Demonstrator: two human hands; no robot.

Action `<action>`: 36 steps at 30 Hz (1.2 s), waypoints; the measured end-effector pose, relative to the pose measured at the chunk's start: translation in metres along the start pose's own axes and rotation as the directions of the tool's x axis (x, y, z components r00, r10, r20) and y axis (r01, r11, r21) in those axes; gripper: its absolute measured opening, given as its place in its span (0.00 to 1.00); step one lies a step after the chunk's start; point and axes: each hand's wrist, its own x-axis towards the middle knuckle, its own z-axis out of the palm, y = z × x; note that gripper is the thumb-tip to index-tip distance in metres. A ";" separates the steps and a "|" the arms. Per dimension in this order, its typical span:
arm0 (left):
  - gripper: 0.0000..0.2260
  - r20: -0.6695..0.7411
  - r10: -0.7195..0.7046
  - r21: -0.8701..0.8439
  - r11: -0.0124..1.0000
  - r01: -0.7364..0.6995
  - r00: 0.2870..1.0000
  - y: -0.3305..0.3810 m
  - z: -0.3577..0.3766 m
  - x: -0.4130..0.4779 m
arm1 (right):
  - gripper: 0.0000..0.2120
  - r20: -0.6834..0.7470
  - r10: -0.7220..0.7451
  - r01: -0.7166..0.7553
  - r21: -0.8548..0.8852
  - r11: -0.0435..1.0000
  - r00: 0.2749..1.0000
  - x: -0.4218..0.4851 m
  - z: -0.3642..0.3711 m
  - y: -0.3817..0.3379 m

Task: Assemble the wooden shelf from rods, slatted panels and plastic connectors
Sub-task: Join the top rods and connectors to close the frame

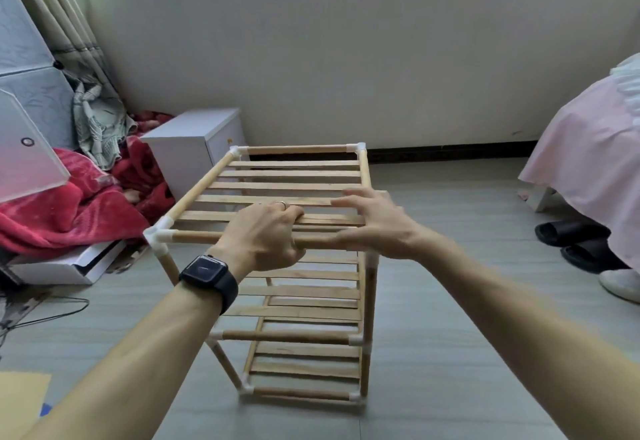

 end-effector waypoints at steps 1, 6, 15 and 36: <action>0.25 -0.026 0.019 0.034 0.999 -0.018 0.999 -0.005 0.002 -0.004 | 0.30 -0.174 0.049 -0.001 0.267 0.964 0.984 -0.003 0.000 0.005; 0.25 -0.134 -0.085 0.058 0.994 0.093 0.987 -0.007 -0.001 -0.021 | 0.17 -0.033 0.415 -0.246 0.762 0.599 0.909 -0.004 0.022 0.027; 0.33 -0.164 0.033 -0.102 0.993 -0.050 0.986 0.062 0.006 -0.046 | 0.13 0.130 0.386 -0.276 0.895 0.351 0.913 0.006 0.050 0.025; 0.26 -0.393 -0.004 -0.060 0.998 -0.021 0.919 0.061 0.023 -0.018 | 0.09 0.032 0.317 -0.160 0.908 0.386 0.948 0.023 0.060 0.023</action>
